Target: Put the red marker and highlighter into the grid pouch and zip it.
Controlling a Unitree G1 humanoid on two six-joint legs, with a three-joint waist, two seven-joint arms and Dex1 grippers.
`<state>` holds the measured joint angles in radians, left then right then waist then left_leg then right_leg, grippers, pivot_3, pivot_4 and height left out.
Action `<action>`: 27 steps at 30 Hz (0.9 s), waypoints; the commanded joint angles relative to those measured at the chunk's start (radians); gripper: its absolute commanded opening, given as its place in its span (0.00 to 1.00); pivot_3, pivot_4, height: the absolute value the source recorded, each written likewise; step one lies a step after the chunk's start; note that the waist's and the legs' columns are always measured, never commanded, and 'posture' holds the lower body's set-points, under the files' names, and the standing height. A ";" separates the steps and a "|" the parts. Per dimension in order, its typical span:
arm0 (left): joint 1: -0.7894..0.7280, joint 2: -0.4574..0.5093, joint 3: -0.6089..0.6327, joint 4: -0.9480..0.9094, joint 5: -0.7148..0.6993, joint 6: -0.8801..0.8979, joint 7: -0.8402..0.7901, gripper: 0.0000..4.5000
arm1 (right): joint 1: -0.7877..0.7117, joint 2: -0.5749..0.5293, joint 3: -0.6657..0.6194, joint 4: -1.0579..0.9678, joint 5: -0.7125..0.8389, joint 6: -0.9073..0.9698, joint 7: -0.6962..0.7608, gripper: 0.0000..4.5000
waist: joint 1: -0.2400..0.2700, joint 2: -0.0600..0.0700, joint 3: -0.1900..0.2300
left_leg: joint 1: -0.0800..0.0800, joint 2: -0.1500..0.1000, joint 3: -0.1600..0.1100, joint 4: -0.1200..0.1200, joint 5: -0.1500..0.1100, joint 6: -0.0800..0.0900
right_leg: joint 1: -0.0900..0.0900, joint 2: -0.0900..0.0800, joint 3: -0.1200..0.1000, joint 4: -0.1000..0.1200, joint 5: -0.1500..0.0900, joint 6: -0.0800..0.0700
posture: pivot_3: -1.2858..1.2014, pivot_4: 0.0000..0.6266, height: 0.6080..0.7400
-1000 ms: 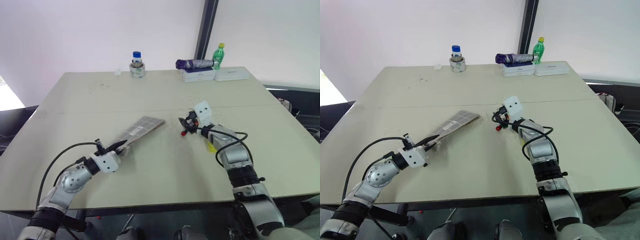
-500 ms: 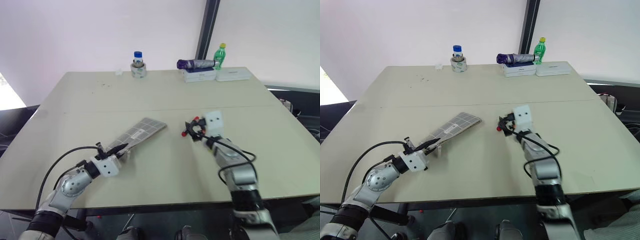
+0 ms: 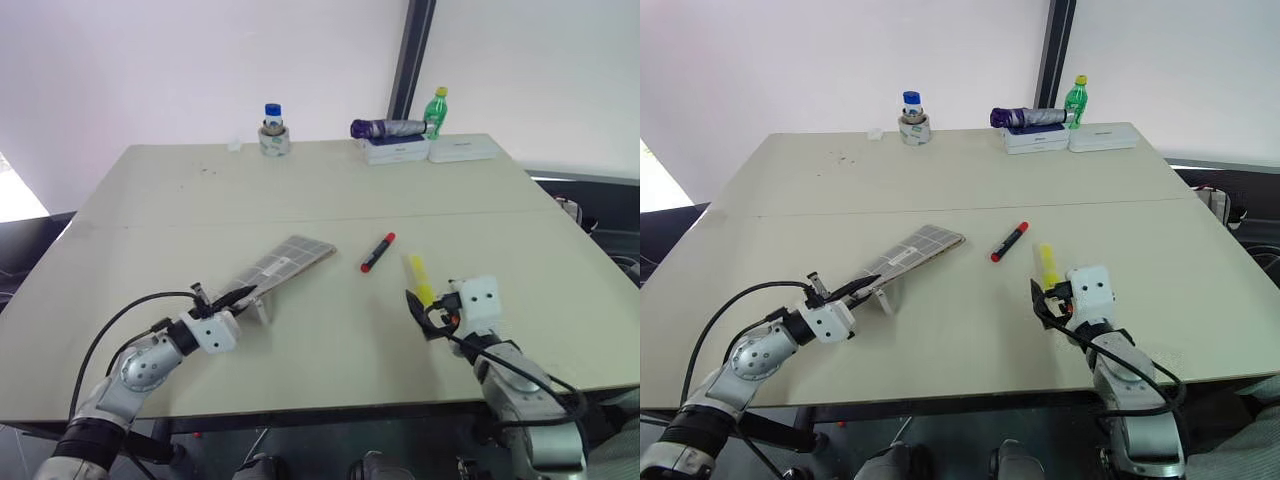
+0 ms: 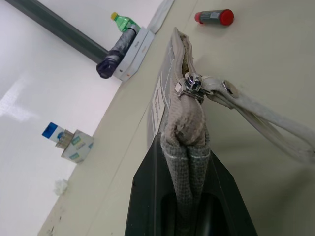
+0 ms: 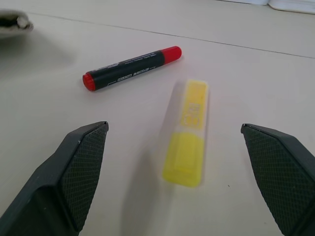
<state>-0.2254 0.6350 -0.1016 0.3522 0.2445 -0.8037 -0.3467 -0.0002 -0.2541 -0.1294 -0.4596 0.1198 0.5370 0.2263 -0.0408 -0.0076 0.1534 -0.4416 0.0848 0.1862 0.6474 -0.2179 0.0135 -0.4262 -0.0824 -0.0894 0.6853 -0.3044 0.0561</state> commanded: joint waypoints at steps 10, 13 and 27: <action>-0.023 -0.001 0.008 -0.006 -0.007 -0.022 -0.005 0.00 | -0.206 -0.052 0.014 0.175 -0.001 0.171 -0.002 1.00 | 0.000 0.000 0.000 | 0.000 0.000 0.000 0.000 0.000 0.000 | 0.000 0.000 0.000 0.000 0.000 0.000 | 0.52 0.24 0.98; -0.016 -0.004 0.011 -0.009 -0.003 -0.019 0.002 0.00 | -0.234 -0.050 -0.008 0.225 0.009 0.207 -0.013 1.00 | 0.000 0.000 0.000 | 0.000 0.000 0.000 0.000 0.000 0.000 | 0.000 0.000 0.000 0.000 0.000 0.000 | 0.52 0.24 0.98; -0.009 0.000 0.027 -0.050 -0.050 -0.012 -0.013 0.00 | -0.293 -0.189 0.065 0.250 -0.056 0.044 0.057 0.20 | 0.002 0.000 0.000 | 0.000 0.000 0.000 0.000 0.000 0.001 | 0.000 0.000 0.000 0.000 0.000 0.000 | 0.52 0.24 0.98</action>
<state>-0.2147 0.6264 -0.1023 0.3475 0.2430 -0.8113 -0.3544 -0.2474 -0.4146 -0.0555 -0.1950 0.0855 0.6744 0.2602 -0.0391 -0.0078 0.1533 -0.4418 0.0845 0.1866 0.6474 -0.2183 0.0143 -0.4264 -0.0828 -0.0894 0.6852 -0.3044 0.0560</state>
